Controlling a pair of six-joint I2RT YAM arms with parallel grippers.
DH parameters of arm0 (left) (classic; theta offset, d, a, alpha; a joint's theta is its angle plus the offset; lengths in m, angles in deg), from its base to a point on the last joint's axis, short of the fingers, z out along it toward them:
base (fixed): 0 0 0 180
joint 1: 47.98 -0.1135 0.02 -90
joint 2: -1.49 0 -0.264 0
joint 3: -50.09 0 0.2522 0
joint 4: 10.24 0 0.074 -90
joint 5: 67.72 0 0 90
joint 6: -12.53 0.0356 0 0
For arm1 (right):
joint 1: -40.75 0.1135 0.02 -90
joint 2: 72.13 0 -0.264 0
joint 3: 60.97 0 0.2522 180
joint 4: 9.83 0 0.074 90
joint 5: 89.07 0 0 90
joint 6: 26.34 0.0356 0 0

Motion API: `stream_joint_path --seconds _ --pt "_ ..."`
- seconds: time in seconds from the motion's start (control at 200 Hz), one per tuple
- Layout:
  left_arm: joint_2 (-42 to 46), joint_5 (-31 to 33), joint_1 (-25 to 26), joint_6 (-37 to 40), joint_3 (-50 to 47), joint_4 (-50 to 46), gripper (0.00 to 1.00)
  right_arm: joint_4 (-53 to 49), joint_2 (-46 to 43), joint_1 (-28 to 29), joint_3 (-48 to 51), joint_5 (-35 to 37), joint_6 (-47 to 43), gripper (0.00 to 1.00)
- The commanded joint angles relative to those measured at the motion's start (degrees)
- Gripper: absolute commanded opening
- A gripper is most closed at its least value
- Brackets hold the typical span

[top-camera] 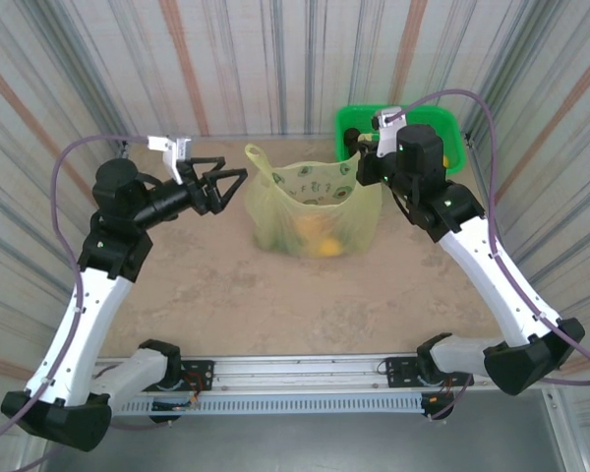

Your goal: Place the fake fruits into the plastic bag and tie a complex knot

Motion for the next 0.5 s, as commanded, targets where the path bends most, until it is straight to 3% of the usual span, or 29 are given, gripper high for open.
stream_joint_path --seconds 0.0,0.07,0.205,0.291,0.496 --pt "1.2 2.0 2.7 5.2 -6.6 7.1 0.97 -0.6 0.4 -0.6 -2.2 -1.4 1.5 0.00" --pt "1.5 2.8 7.2 10.5 -9.5 11.7 0.97 -0.7 0.4 -0.9 -2.5 -1.9 1.5 0.00" --pt "-0.9 19.3 16.0 25.4 -13.6 16.2 0.99 -0.6 0.3 -1.3 -3.0 -3.0 1.6 0.00" --pt "-4.0 26.2 15.7 27.1 -15.0 21.5 0.99 -0.6 0.1 -1.3 -3.3 -3.7 1.6 0.00" --pt "-8.6 26.3 11.6 26.4 -19.1 37.4 0.99 -0.3 -0.8 -1.3 -3.1 -5.6 1.2 0.00"
